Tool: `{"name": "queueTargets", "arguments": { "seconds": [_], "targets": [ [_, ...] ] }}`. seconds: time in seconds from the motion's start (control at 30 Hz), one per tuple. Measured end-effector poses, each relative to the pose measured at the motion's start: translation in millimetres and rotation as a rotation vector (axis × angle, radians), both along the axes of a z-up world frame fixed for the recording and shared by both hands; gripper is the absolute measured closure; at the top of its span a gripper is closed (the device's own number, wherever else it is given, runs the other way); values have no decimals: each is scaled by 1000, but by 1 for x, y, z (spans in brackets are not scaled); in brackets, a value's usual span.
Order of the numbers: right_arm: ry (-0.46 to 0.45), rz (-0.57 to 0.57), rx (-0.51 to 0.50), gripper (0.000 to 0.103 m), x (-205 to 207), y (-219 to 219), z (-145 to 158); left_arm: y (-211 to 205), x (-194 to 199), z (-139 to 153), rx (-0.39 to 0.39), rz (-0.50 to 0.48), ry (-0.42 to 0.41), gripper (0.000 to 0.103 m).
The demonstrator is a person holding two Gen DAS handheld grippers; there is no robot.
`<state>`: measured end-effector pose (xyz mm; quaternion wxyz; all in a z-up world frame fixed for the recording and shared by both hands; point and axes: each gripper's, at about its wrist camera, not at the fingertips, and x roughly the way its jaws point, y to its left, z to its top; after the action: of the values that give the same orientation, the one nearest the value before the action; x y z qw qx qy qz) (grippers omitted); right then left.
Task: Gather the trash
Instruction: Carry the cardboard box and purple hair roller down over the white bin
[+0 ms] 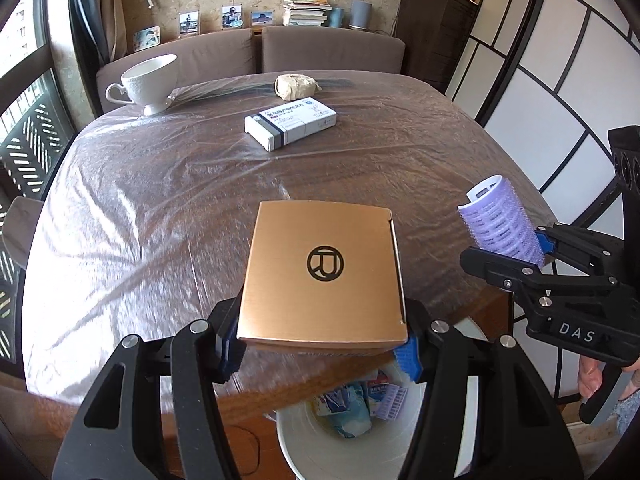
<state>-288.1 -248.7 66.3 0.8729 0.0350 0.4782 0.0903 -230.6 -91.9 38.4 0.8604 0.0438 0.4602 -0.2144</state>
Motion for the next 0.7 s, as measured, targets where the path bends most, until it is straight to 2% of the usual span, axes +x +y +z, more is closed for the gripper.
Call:
{"name": "queueTargets", "arguments": {
  "seconds": [0.3,0.7],
  "targets": [
    [23,93,-10,57,-50,-6,-9,-10,-56,-6,14,46,30,43],
    [95,138,-31,57,-101,-10,-46,-17,-108,-41,65,55,84,43]
  ]
}}
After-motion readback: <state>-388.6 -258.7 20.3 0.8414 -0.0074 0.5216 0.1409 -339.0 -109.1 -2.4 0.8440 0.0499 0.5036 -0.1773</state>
